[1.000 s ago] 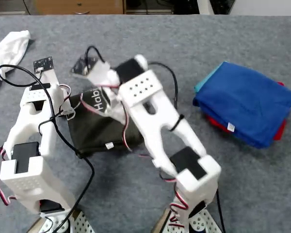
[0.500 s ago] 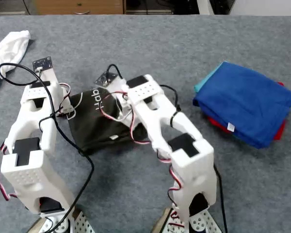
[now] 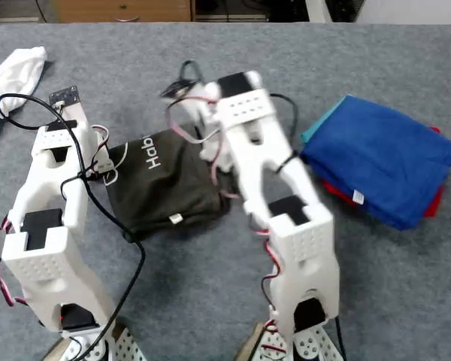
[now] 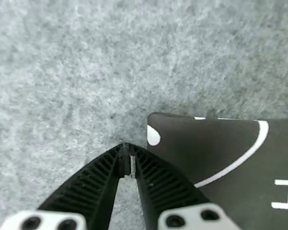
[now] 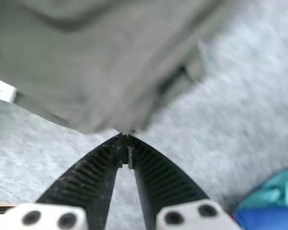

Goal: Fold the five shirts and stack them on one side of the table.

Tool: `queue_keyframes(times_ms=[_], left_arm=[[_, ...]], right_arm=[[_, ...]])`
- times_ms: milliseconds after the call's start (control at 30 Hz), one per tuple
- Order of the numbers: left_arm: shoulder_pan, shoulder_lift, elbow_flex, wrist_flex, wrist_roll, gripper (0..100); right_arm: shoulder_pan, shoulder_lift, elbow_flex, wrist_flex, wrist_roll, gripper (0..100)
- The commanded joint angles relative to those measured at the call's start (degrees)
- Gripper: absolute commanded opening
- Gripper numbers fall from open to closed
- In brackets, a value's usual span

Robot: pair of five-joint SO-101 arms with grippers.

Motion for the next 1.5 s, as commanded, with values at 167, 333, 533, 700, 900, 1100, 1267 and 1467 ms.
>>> queue_keyframes(times_ms=[167,333,533,700,900,1100,1267,1467], left_arm=[[-2.2,0.13,-2.37,0.0,0.26,2],[-2.02,0.04,-2.81,1.14,0.26,2],[-2.2,0.04,-3.25,1.23,0.44,2],[-2.29,0.04,-3.34,1.23,0.44,2],[-2.29,0.04,-3.34,1.23,0.53,2],[-2.29,0.04,-3.34,1.23,0.53,2],[-2.2,0.04,-3.34,1.23,0.53,2],[-2.2,0.04,-3.34,1.23,0.53,2]], right_arm=[[3.21,-7.78,2.42,3.08,0.44,0.4],[3.65,-21.05,14.81,3.08,0.44,0.5],[3.3,-34.51,32.66,2.64,0.53,0.5],[1.63,-38.29,42.24,0.97,-5.63,0.5],[-8.04,-31.87,43.3,-11.43,-34.46,0.5],[-11.91,-20.44,35.03,-16.7,-53.54,16.7],[-12.09,-13.67,25.98,-16.26,-58.2,38.0],[-12.18,-5.85,17.63,-16.35,-61.89,41.2]])
